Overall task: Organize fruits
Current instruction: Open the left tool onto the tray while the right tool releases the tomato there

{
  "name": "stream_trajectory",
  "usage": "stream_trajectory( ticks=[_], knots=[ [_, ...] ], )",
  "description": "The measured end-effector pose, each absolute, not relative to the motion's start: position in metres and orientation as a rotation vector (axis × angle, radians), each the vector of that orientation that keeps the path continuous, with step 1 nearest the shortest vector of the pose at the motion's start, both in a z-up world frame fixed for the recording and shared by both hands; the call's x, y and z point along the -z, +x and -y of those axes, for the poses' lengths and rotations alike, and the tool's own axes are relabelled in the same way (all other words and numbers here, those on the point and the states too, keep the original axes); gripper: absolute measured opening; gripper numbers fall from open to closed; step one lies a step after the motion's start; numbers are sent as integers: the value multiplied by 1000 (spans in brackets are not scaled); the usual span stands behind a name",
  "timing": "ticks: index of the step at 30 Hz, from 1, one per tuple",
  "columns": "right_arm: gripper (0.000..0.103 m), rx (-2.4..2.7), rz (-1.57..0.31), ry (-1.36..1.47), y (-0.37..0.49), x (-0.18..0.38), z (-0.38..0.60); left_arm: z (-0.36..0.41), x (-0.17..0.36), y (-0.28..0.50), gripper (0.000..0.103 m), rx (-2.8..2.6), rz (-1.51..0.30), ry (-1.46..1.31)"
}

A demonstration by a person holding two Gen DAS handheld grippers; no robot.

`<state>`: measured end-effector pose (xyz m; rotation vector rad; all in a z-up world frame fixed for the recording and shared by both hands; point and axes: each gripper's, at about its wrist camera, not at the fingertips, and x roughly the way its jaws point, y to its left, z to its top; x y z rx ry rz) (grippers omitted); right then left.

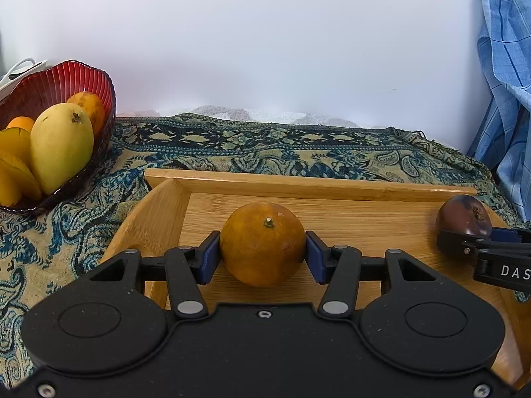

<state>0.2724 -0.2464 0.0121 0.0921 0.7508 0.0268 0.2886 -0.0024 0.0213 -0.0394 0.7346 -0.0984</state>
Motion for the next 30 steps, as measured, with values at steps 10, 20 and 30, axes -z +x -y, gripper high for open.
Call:
stream_trajectory(
  ticks=[10,20,30],
  knots=[
    [80,-39,-735,91,260,-19,248,-1,-31,281,72,75,-723,-14],
    [85,-71,-694,79,224,-35,244,-5,-52,240,89,91,-667,16],
    [87,-88,-651,58,168,-47,245,-7,-71,174,94,142,-623,26]
  ],
)
